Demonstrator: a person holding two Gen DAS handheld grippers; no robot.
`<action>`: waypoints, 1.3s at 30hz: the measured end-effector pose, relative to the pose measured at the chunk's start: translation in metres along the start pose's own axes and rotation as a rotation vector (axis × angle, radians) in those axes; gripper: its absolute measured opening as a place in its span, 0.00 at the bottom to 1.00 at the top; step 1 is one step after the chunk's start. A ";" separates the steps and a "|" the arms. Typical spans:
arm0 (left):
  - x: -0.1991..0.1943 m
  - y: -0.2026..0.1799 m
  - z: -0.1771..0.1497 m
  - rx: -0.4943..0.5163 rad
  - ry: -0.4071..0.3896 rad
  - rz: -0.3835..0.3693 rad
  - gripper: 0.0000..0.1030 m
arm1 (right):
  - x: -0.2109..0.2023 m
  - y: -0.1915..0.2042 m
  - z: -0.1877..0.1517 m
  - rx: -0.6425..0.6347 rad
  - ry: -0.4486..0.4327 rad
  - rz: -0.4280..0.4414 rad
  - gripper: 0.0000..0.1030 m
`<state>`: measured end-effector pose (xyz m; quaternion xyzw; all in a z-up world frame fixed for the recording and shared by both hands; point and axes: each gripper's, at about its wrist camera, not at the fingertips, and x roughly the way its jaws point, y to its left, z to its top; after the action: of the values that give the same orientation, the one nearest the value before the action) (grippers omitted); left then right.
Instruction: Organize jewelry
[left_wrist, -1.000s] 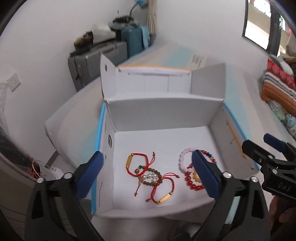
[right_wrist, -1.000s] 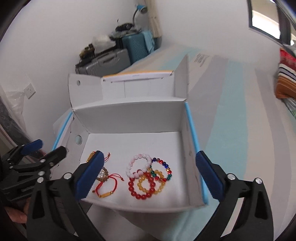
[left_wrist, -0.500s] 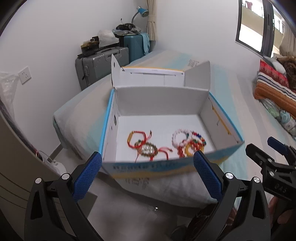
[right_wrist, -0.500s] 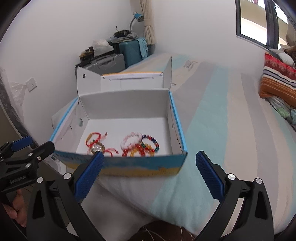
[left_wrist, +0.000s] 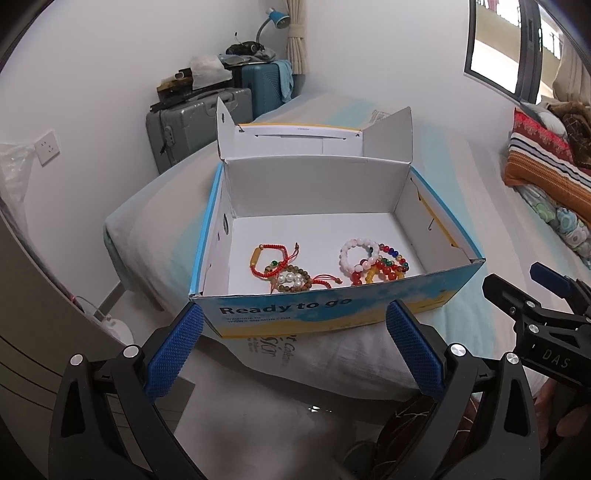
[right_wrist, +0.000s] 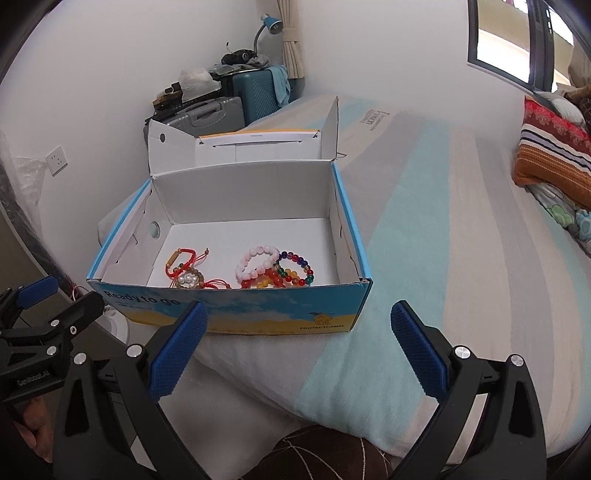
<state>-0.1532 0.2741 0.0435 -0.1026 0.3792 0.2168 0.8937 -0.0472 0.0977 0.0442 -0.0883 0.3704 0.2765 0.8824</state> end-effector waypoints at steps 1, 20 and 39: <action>0.001 0.000 -0.001 -0.001 0.002 0.001 0.95 | 0.000 0.000 0.000 -0.002 0.002 -0.003 0.93; 0.004 -0.002 -0.007 0.009 0.015 0.023 0.95 | 0.003 0.000 -0.006 -0.001 0.015 -0.004 0.93; 0.006 -0.006 -0.006 0.000 0.024 0.062 0.95 | 0.002 0.000 -0.005 0.002 0.019 -0.005 0.93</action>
<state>-0.1501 0.2685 0.0351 -0.0934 0.3931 0.2433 0.8818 -0.0492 0.0964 0.0389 -0.0910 0.3787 0.2731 0.8796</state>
